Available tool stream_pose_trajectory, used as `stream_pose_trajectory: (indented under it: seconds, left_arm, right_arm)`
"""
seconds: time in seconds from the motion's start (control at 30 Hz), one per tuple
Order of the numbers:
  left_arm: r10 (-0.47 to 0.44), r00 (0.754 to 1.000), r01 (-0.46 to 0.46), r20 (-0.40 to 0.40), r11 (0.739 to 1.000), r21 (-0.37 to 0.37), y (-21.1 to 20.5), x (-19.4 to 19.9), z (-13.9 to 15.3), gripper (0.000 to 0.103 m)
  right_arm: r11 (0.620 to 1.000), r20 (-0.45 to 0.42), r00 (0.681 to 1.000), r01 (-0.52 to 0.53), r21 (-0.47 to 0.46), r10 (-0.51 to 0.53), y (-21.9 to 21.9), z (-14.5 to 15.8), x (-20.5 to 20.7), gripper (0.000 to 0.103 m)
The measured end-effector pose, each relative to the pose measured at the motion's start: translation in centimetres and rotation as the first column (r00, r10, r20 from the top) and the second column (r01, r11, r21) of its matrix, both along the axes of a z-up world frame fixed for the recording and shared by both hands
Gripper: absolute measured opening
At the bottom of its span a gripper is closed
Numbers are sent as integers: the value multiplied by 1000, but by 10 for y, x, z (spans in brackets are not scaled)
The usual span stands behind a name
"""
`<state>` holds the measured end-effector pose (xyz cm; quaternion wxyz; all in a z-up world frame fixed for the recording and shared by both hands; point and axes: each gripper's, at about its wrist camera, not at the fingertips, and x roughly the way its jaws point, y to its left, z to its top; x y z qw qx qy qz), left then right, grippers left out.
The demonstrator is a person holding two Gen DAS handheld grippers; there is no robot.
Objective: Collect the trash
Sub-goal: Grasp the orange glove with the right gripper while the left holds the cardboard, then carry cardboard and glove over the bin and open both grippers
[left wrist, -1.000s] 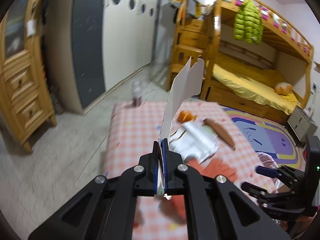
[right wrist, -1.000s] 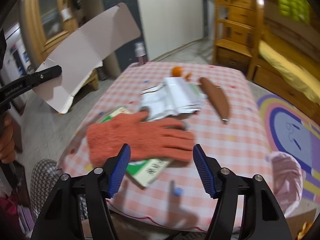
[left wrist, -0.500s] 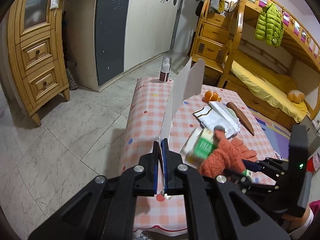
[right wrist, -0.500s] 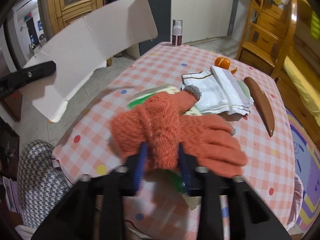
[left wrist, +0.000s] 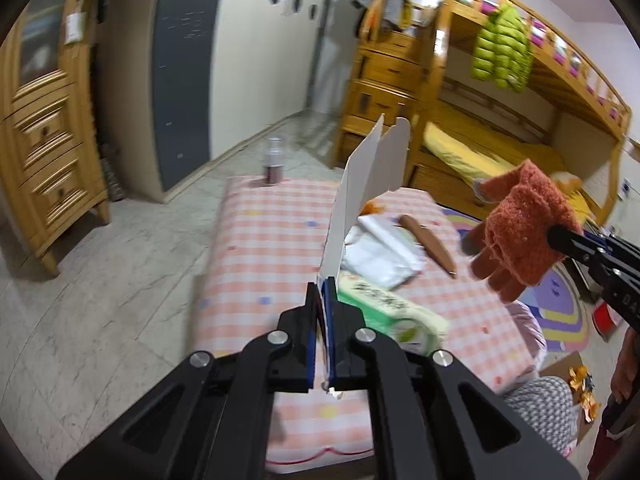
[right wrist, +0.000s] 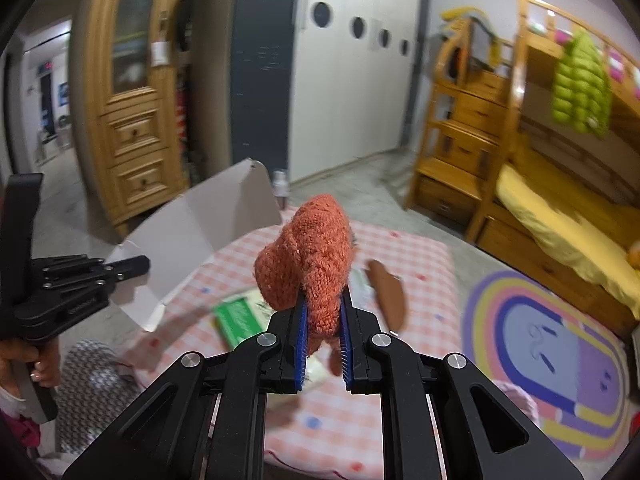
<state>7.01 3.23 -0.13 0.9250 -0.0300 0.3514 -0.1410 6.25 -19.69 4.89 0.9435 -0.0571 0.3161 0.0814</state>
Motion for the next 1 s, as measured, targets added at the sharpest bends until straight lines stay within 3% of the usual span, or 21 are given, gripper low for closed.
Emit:
stream_pose_trajectory:
  seconds: [0.17, 0.33, 0.47, 0.63, 0.73, 0.97, 1.0]
  left_arm:
    - [-121, 992, 120, -30, 993, -18, -66, 1, -8, 2]
    - [-272, 960, 272, -70, 962, -12, -153, 1, -24, 2]
    - [-373, 923, 374, -93, 927, 1, -214, 0, -35, 2]
    - [-494, 864, 499, -100, 866, 32, -297, -3, -46, 2]
    - [-538, 837, 543, -98, 839, 39, -335, -4, -55, 2]
    - [-600, 792, 606, -113, 795, 28, -398, 10, -62, 4]
    - [-608, 787, 614, -106, 789, 26, -405, 12, -62, 11]
  right_arm:
    - [988, -66, 989, 135, 73, -130, -59, -24, -9, 14]
    - [958, -103, 959, 273, 92, -264, -116, -46, -35, 14]
    - [915, -132, 914, 395, 78, -383, -162, -62, -54, 14]
    - [834, -179, 829, 547, 73, -529, -225, -86, -68, 14]
    - [809, -210, 804, 581, 85, -556, -247, -102, -66, 14]
    - [781, -254, 779, 614, 117, -574, -289, -134, -54, 17]
    - [776, -257, 776, 618, 124, -577, -294, -139, -50, 18]
